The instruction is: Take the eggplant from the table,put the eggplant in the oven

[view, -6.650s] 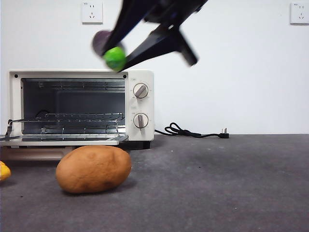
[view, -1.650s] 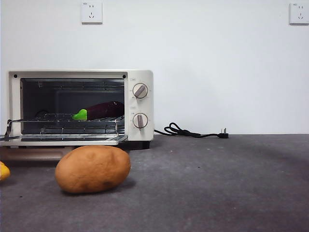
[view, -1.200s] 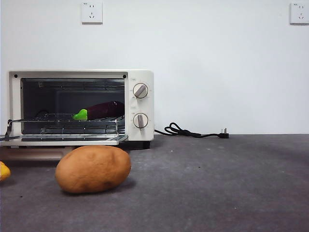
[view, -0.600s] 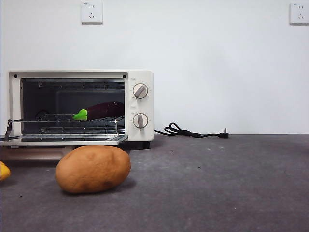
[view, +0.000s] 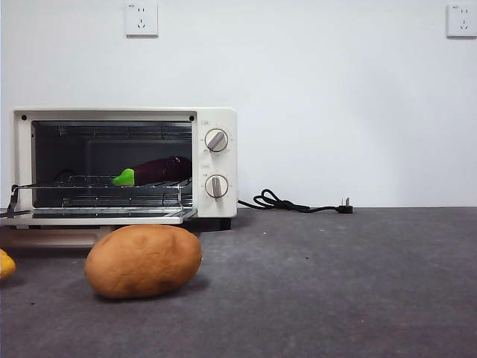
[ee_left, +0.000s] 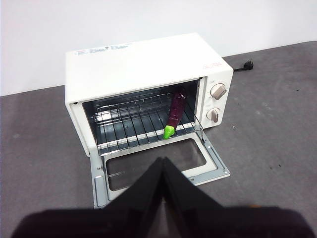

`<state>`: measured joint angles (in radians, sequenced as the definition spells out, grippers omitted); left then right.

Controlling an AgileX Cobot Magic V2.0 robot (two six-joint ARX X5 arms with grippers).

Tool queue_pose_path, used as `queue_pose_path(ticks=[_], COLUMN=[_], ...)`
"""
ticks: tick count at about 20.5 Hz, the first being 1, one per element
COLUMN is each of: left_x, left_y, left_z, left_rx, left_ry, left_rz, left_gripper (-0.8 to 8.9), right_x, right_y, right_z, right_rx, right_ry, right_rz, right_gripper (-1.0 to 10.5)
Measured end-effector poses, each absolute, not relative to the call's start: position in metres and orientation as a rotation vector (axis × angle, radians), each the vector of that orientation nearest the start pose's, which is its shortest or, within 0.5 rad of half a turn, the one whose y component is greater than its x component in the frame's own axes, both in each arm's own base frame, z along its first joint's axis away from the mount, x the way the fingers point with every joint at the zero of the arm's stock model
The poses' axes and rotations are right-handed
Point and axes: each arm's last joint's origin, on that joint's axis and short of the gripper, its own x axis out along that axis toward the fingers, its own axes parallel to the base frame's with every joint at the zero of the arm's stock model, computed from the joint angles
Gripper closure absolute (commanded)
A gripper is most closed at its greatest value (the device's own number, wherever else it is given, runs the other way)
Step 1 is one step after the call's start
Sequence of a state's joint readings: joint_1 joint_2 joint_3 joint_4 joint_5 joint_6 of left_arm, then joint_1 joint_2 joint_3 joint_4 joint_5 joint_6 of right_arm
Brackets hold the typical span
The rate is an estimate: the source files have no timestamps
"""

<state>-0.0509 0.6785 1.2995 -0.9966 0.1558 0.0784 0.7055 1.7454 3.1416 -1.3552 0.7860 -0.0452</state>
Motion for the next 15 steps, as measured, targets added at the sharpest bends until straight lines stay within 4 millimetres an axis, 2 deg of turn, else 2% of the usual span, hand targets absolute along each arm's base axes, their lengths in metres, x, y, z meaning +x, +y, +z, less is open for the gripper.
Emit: queue_pose_path(ticks=[3, 5, 11, 15], left_x=[0.07, 0.071, 0.075, 0.075], left_y=[-0.008, -0.008, -0.008, -0.008], left_z=[0.427, 0.427, 0.426, 0.426], left_rx=[0.058, 0.058, 0.058, 0.058], left_ry=[0.354, 0.35, 0.361, 0.361], left_rz=[-0.219, -0.218, -0.219, -0.219], left_gripper=[8.19, 8.19, 8.19, 8.19], right_x=[0.101, 0.093, 0.084, 0.085], right_y=[0.058, 0.052, 0.056, 0.07], right_z=[0.623, 0.625, 0.628, 0.626], right_rx=[0.019, 0.046, 0.057, 0.054], right_ry=[-0.057, -0.075, -0.108, -0.086], right_rz=[-0.131, -0.089, 0.278, 0.63], right_gripper=[6.7, 6.7, 6.7, 6.7])
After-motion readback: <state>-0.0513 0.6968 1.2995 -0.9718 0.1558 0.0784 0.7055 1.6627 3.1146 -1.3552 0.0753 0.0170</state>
